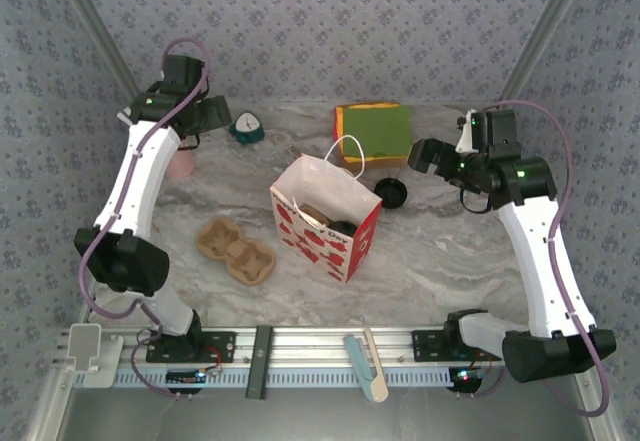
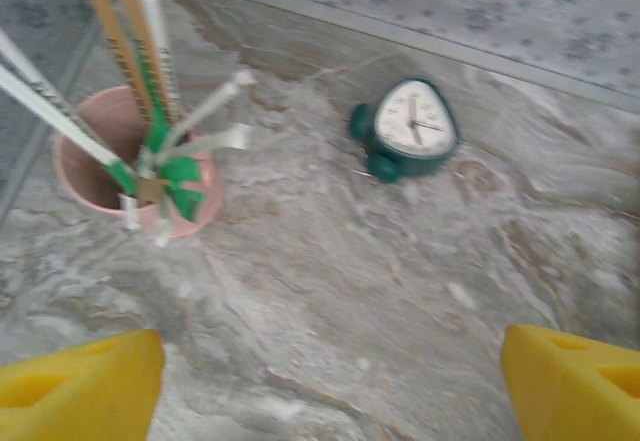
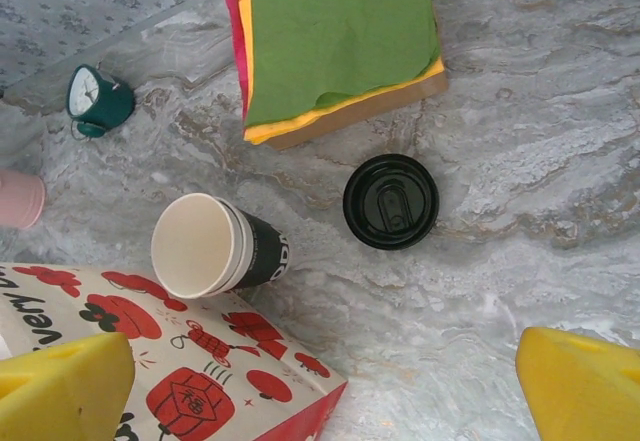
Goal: Pack the takeout coffee
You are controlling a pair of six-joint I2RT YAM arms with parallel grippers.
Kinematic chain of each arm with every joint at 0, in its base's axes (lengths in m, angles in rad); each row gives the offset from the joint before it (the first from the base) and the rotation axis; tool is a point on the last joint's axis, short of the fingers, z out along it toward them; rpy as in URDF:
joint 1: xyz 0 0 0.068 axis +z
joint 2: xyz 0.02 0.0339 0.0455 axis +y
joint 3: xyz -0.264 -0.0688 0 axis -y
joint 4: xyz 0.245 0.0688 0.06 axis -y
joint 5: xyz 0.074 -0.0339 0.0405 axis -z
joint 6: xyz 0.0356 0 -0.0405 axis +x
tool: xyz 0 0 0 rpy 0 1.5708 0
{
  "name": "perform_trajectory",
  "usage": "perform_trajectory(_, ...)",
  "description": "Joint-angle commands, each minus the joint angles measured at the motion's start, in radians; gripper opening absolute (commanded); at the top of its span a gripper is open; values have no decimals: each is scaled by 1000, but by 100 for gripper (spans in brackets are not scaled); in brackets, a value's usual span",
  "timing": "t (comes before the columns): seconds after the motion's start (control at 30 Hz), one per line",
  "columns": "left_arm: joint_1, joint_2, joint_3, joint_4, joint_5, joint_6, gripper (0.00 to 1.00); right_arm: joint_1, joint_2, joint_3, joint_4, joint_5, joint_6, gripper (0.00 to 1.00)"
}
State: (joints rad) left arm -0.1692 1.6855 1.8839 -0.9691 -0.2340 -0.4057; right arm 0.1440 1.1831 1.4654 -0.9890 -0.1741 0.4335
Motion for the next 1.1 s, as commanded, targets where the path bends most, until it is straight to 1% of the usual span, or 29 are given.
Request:
perform_trajectory(0.0, 54, 34, 38, -6, -48, 54, 79, 8, 18, 39, 6, -32, 0, 100)
perform_trajectory(0.1, 103, 60, 41, 1, -43, 76, 73, 27, 36, 49, 1, -24, -3, 100)
perform_trajectory(0.17, 135, 76, 45, 7, -31, 82, 72, 39, 46, 53, 1, -17, -5, 100)
perform_trajectory(0.23, 163, 90, 57, 8, -14, 86, 68, 48, 60, 58, 1, -14, -5, 100)
perform_trajectory(0.3, 189, 107, 61, 21, 8, 91, 68, 56, 73, 59, 4, -13, -7, 100)
perform_trajectory(0.4, 217, 150, 125, 28, 25, 94, 67, 65, 92, 67, 0, -10, -12, 100)
perform_trajectory(0.57, 245, 267, 263, 16, 42, 92, 64, 69, 112, 80, 0, -3, -18, 100)
perform_trajectory(0.6, 247, 294, 291, 19, 44, 97, 60, 69, 118, 82, -1, -1, -18, 100)
perform_trajectory(0.67, 250, 347, 349, 20, 52, 100, 59, 69, 130, 87, 0, 3, -16, 100)
perform_trajectory(0.73, 250, 395, 402, 22, 69, 105, 51, 69, 144, 93, -2, 4, -14, 100)
perform_trajectory(0.83, 256, 462, 466, 30, 102, 107, 50, 69, 163, 102, -5, 8, -12, 100)
perform_trajectory(1.0, 264, 539, 548, 30, 108, 112, 46, 70, 183, 117, -15, 27, -11, 100)
perform_trajectory(1.03, 267, 547, 554, 33, 110, 115, 42, 71, 187, 118, -17, 28, -10, 100)
perform_trajectory(1.07, 270, 550, 555, 36, 112, 115, 41, 70, 190, 120, -20, 30, -11, 100)
